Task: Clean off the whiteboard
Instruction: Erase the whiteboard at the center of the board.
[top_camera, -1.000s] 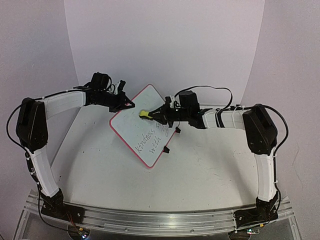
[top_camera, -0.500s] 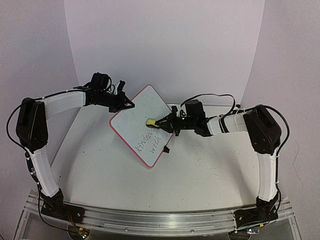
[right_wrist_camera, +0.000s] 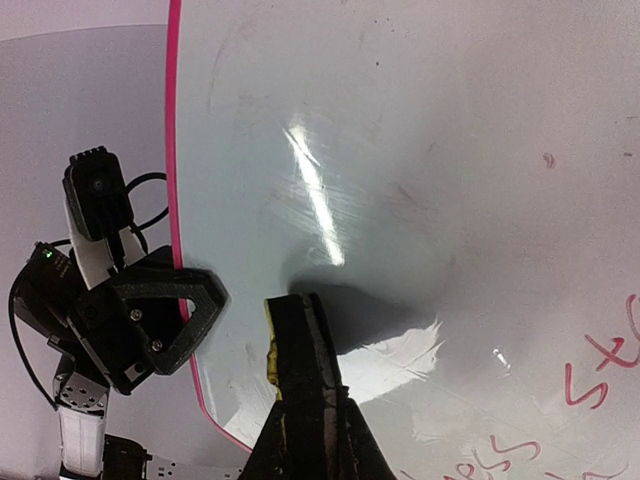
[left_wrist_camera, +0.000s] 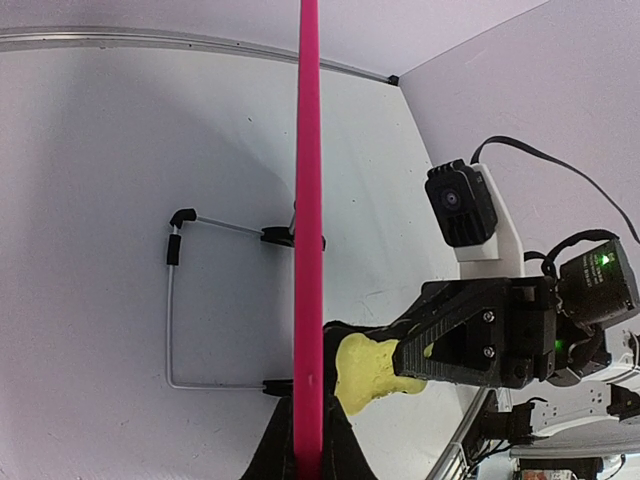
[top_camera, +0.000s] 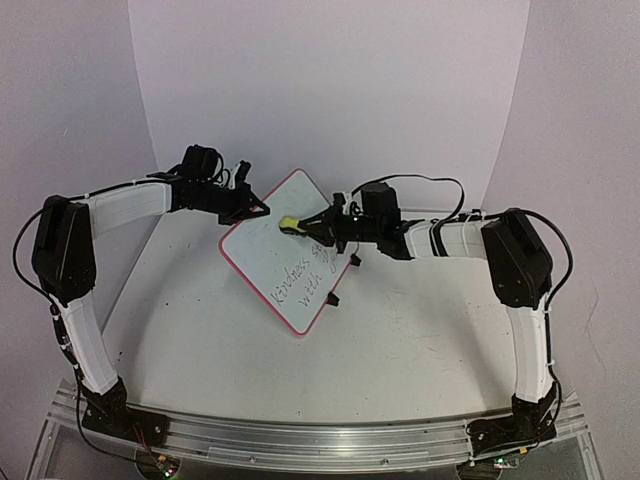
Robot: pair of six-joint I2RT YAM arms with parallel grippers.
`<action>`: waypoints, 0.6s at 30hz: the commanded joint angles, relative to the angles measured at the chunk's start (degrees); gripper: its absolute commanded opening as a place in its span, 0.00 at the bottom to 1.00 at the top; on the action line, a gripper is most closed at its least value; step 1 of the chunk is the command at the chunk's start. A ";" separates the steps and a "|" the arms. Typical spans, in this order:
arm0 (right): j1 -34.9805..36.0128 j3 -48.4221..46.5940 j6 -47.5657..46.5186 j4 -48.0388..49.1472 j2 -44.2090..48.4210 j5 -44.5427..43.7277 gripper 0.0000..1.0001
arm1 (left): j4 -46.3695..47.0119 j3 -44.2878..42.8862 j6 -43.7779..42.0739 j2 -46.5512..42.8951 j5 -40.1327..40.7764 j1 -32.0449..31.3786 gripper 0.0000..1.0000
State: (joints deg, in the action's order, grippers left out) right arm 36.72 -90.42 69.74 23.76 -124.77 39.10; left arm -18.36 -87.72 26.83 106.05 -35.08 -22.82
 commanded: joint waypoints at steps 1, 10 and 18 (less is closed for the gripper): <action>-0.37 3.36 -0.05 1.90 0.12 -1.02 0.00 | -1.05 0.65 -3.54 -0.95 0.19 -0.83 0.00; -3.72 13.82 -0.32 5.21 2.90 -0.66 0.00 | -1.03 0.55 -3.52 -1.10 -0.11 -0.91 0.00; -2.36 4.02 0.74 5.37 0.03 2.49 0.00 | -1.08 0.75 -3.71 -1.37 0.13 -1.01 0.00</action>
State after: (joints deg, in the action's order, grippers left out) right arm 32.83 -79.84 70.19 28.54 -123.42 41.44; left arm -18.41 -87.72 26.94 106.04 -34.92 -22.81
